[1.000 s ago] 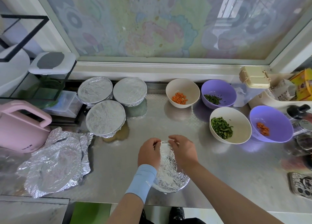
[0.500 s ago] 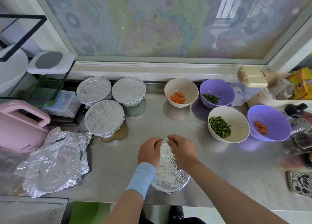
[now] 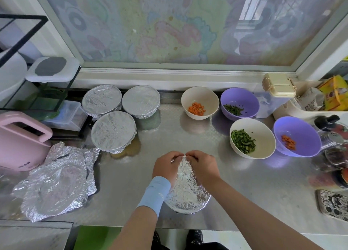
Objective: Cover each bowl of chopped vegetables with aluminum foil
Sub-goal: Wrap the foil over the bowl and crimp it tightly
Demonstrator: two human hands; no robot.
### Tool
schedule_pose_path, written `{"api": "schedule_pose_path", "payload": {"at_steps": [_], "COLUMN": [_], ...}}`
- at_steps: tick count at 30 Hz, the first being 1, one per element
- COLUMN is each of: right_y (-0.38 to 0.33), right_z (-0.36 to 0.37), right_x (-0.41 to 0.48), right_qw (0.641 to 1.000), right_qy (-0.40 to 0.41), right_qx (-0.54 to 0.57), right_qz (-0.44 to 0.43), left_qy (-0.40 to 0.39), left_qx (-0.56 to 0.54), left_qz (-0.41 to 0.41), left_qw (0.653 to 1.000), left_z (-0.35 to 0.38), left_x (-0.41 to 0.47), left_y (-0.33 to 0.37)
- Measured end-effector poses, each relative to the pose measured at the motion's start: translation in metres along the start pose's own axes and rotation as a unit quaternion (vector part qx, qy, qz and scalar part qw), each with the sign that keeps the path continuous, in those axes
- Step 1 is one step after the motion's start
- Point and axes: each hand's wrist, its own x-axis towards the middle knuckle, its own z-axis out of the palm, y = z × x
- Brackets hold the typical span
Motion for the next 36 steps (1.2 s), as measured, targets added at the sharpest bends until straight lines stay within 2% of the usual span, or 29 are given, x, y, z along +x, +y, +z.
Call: {"api": "schedule_pose_path", "payload": {"at_steps": [4,10,13,16,21,26,29,36], "right_y": [0.008,0.012,0.013,0.011,0.013,0.013,0.015,0.025], "right_z": [0.002,0.000,-0.002,-0.002,-0.002,-0.005,-0.004,-0.005], "right_x": [0.002,0.005,0.007,0.009,0.012,0.008,0.006,0.010], "right_qw": [0.999,1.000,1.000,0.998,0.996,0.993,0.992,0.996], "right_qy": [0.029,0.020,0.007,-0.029,-0.047,0.031,0.045,0.026], "right_qx": [-0.033,-0.014,-0.015,-0.048,-0.072,-0.098,-0.110,-0.083], "right_qz": [0.010,0.013,0.006,-0.005,-0.019,-0.050,-0.044,-0.034], "left_qy": [0.041,0.059,0.039,-0.006,-0.063,-0.018,0.004,-0.009], "left_qx": [-0.016,0.006,-0.002,0.053,-0.072,-0.130,-0.129,-0.101], "left_qz": [-0.016,-0.024,-0.047,-0.020,-0.025,-0.085,-0.094,-0.089], "left_qw": [0.999,0.998,0.998,0.998,0.995,0.988,0.987,0.991], "left_z": [0.001,0.006,0.000,-0.008,0.000,-0.002,-0.002,0.000], "left_x": [0.001,0.000,0.004,0.012,0.010,0.009,0.007,0.007], "left_y": [-0.007,-0.008,-0.003,0.001,-0.009,-0.015,-0.015,-0.014]}}
